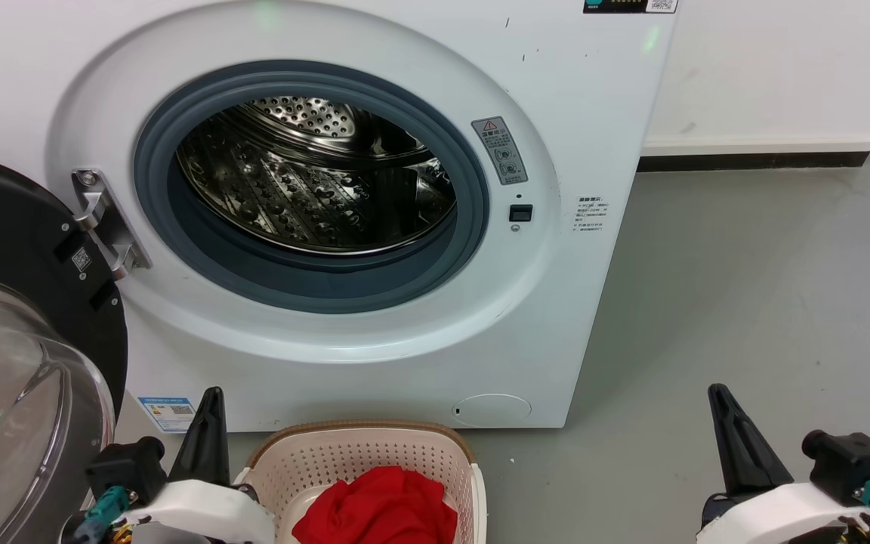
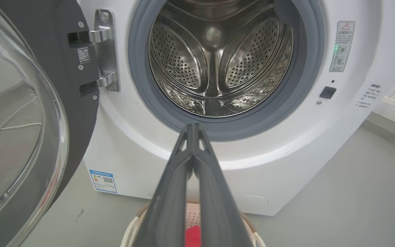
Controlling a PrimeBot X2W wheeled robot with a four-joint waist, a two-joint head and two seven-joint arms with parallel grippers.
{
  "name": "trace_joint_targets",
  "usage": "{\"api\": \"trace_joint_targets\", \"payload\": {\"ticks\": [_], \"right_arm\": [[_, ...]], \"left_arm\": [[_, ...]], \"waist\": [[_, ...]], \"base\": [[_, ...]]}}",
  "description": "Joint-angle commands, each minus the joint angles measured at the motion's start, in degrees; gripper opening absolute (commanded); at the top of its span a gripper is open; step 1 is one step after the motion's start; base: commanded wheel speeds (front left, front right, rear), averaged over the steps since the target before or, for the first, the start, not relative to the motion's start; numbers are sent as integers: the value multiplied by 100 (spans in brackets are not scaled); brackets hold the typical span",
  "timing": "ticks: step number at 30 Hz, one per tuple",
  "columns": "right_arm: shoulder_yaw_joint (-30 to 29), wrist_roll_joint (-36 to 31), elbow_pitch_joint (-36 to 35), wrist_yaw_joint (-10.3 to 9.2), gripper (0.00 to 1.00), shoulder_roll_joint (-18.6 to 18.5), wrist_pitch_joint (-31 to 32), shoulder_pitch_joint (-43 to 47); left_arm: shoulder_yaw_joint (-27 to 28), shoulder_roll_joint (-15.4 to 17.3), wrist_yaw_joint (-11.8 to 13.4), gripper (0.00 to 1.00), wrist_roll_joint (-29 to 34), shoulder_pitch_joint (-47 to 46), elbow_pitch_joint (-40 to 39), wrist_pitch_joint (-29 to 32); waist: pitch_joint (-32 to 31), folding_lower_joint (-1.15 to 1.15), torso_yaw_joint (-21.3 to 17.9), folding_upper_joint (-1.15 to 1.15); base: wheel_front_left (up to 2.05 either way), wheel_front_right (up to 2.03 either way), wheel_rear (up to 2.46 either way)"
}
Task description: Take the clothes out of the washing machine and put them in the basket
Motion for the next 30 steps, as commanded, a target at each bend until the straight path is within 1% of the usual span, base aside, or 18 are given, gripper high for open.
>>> {"api": "trace_joint_targets", "payload": {"ticks": [1, 17, 30], "right_arm": [[-7, 400, -12, -1, 0, -52, 23, -197], [-40, 2063, 259, -1, 0, -127, 143, -403], [-92, 3266, 447, -2, 0, -161, 246, -546]], "left_arm": [[78, -9, -54, 0, -326, -166, -43, 66], [301, -154, -274, 0, -1728, -293, 115, 355], [472, -264, -437, 0, -2764, -394, 238, 579]], "waist": [[2, 0, 2, 0], [20, 0, 16, 0], [35, 0, 29, 0]], "base": [[0, 0, 0], [0, 0, 0], [0, 0, 0]]}}
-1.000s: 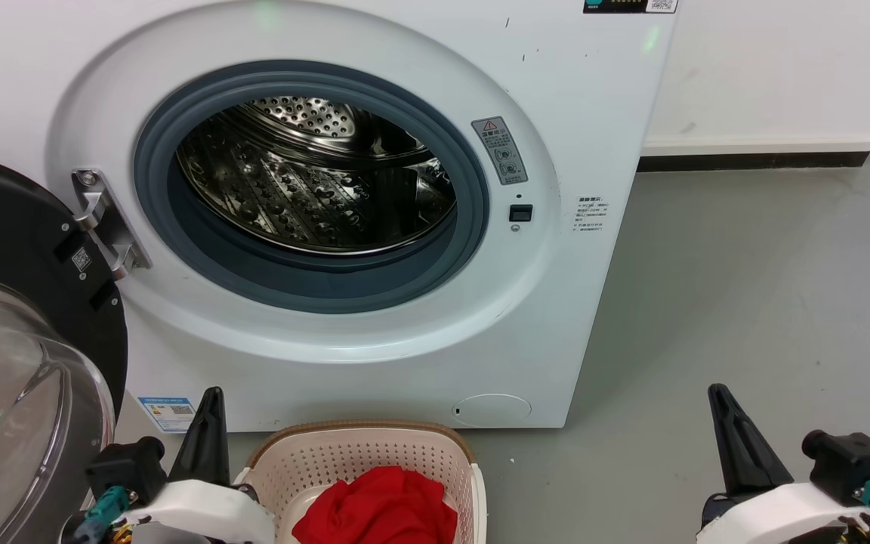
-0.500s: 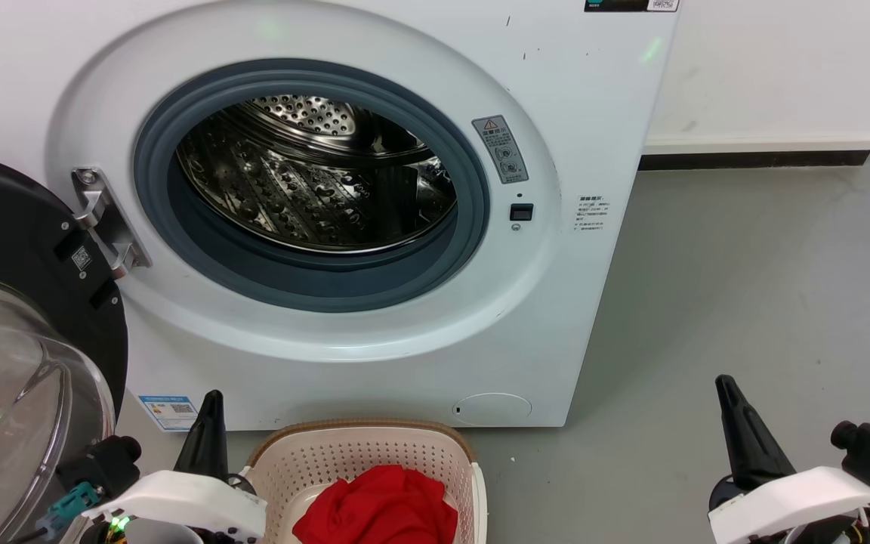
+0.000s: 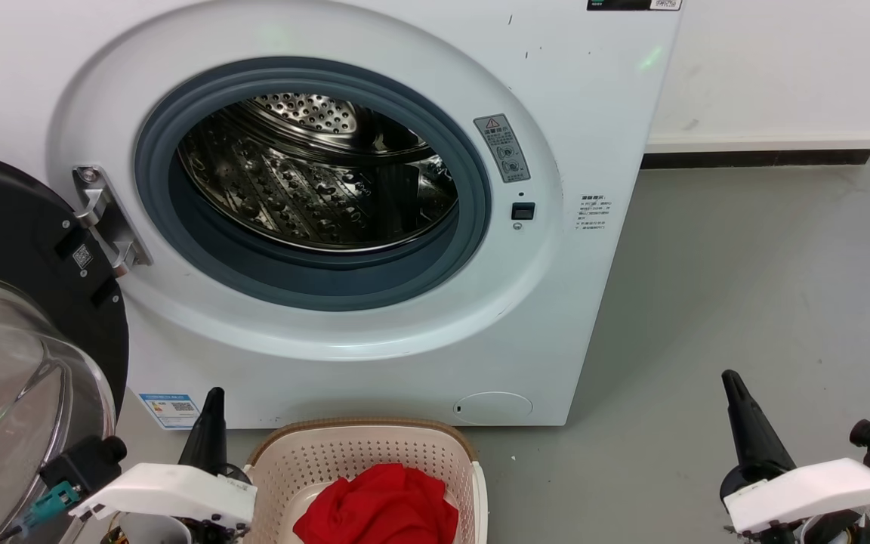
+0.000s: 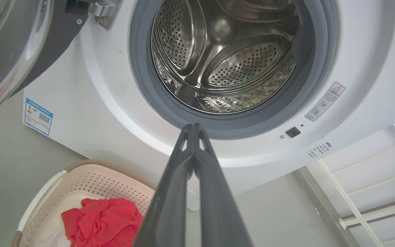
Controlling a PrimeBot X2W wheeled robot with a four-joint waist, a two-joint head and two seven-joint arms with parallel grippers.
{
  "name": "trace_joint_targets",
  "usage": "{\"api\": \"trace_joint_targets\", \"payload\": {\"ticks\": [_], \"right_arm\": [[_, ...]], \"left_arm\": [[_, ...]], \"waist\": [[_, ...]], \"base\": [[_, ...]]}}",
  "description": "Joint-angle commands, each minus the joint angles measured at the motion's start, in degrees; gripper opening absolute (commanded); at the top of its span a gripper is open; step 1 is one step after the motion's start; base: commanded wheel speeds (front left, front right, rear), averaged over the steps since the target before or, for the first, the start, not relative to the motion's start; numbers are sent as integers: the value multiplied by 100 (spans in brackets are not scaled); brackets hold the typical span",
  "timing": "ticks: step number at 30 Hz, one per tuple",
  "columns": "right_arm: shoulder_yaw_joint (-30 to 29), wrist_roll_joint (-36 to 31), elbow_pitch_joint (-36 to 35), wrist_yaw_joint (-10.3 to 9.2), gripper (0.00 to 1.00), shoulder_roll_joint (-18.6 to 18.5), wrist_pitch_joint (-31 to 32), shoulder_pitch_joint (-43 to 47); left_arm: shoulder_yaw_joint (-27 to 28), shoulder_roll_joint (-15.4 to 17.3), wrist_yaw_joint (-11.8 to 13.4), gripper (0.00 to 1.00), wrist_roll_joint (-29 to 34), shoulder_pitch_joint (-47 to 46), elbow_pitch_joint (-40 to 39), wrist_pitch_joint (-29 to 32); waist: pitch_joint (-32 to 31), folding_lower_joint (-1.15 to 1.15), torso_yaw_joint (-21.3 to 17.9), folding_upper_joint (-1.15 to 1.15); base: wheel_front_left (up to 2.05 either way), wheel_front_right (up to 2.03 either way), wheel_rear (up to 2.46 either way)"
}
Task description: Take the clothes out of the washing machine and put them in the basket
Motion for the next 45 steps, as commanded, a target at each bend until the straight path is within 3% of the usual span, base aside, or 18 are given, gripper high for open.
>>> {"api": "trace_joint_targets", "payload": {"ticks": [1, 45], "right_arm": [[-26, 221, -20, 0, 0, -48, 22, -197], [-252, 3211, 471, -2, 0, -57, 369, -541]], "left_arm": [[66, 3, -45, 0, -186, -182, -40, 39], [501, -284, -471, 0, -2822, -426, 288, 610]], "waist": [[2, -1, 1, 0], [52, -1, 44, 0]], "base": [[0, 0, 0], [0, 0, 0]]}}
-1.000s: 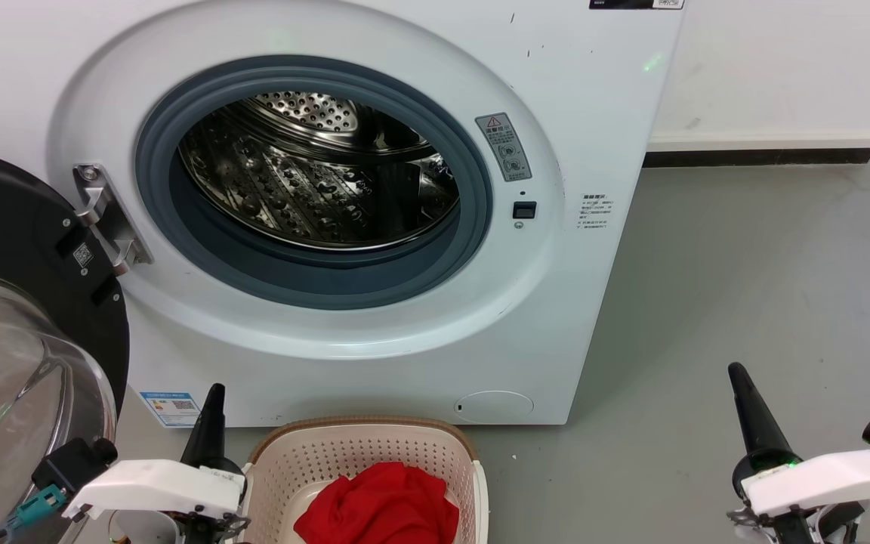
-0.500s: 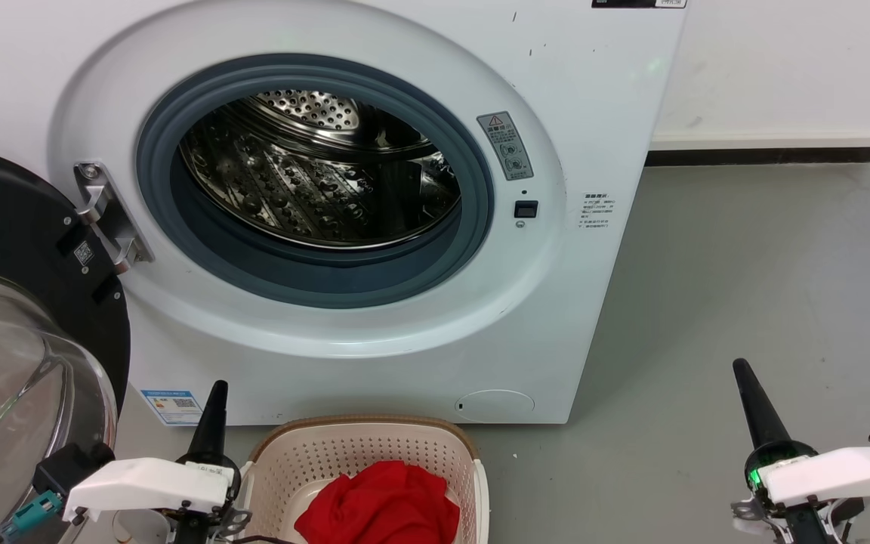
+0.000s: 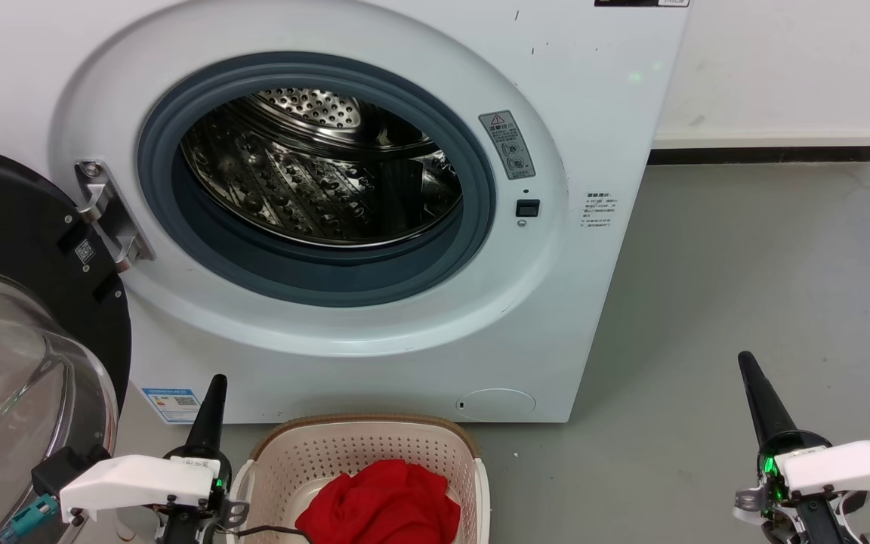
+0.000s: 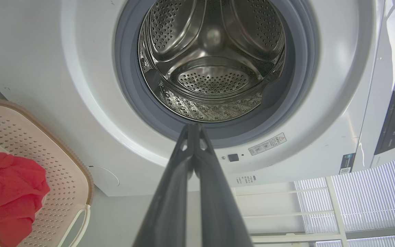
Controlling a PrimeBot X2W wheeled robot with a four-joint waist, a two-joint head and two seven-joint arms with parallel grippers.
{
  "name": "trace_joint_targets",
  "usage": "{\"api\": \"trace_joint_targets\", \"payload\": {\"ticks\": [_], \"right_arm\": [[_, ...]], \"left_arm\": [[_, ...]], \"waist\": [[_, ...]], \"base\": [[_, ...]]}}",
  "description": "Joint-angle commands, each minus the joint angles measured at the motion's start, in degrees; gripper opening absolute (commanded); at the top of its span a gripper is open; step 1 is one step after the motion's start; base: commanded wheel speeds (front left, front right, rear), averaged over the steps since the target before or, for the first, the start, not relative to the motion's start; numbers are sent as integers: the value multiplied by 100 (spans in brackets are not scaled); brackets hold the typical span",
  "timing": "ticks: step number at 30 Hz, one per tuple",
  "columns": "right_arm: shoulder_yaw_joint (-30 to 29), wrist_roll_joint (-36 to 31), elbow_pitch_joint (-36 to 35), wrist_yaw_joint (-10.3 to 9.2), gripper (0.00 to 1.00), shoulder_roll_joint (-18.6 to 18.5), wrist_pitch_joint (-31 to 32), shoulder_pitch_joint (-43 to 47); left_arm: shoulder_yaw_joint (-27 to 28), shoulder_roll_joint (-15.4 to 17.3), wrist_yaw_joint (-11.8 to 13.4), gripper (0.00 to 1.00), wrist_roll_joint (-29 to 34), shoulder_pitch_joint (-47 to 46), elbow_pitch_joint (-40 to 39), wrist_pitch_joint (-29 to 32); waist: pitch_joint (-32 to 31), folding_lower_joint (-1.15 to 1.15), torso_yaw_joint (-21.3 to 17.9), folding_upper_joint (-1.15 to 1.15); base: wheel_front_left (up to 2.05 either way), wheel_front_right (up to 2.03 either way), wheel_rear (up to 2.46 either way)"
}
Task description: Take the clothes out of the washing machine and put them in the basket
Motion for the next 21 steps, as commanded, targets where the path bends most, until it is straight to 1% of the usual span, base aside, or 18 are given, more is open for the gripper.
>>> {"api": "trace_joint_targets", "payload": {"ticks": [1, 21], "right_arm": [[-25, 184, 1, -1, 0, -21, 21, -139], [-130, 1133, 173, -1, 0, 3, 161, -246]], "left_arm": [[34, -19, -64, 0, -155, -133, -10, 35], [176, -106, -193, 0, -1011, -197, 104, 218]], "waist": [[2, -1, 2, 0], [24, -1, 20, 0]], "base": [[0, 0, 0], [0, 0, 0]]}}
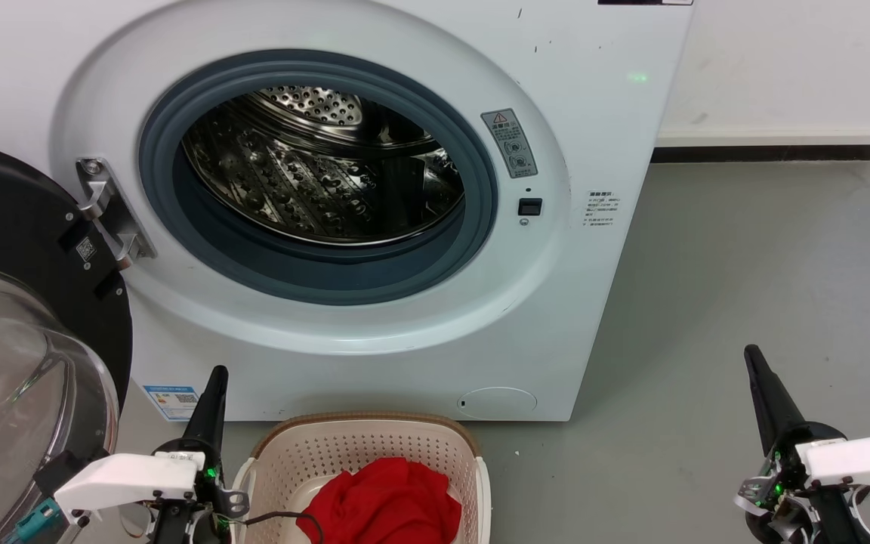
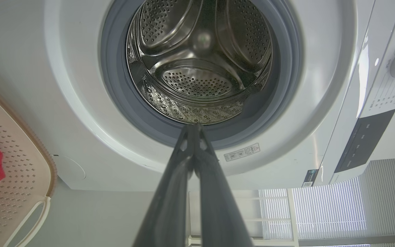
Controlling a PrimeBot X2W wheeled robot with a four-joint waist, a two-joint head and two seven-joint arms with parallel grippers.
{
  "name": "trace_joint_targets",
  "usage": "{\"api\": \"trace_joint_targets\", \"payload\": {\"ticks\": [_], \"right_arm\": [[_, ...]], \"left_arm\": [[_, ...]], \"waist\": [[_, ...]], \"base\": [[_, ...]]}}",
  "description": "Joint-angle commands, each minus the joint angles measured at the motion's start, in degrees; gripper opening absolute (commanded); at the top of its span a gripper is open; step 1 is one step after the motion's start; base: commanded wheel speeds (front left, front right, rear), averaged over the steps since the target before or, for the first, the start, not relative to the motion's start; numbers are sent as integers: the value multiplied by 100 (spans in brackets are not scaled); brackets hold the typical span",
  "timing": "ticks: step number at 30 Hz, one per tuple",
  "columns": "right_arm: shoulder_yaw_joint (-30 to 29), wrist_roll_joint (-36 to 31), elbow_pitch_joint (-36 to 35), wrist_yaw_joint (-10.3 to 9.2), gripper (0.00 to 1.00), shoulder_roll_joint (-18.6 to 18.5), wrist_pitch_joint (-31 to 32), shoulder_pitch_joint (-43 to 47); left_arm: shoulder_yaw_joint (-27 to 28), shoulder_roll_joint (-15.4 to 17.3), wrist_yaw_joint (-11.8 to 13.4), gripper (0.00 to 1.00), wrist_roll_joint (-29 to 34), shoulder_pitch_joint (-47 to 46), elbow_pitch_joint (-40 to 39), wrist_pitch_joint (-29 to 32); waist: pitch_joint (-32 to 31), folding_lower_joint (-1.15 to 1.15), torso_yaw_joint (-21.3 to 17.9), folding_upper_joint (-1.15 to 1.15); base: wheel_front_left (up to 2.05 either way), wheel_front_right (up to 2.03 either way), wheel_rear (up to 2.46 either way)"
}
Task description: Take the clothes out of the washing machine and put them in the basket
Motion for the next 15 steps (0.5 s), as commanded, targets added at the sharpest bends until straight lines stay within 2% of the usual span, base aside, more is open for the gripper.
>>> {"api": "trace_joint_targets", "payload": {"ticks": [1, 15], "right_arm": [[-26, 130, 16, -1, 0, 1, 26, -94], [-94, 728, 129, -2, 0, 20, 125, -185]], "left_arm": [[27, -6, -44, 0, -108, -91, 9, 25], [122, -69, -129, 0, -655, -132, 79, 151]], "waist": [[1, 0, 1, 0], [17, 0, 15, 0]], "base": [[0, 0, 0], [0, 0, 0]]}}
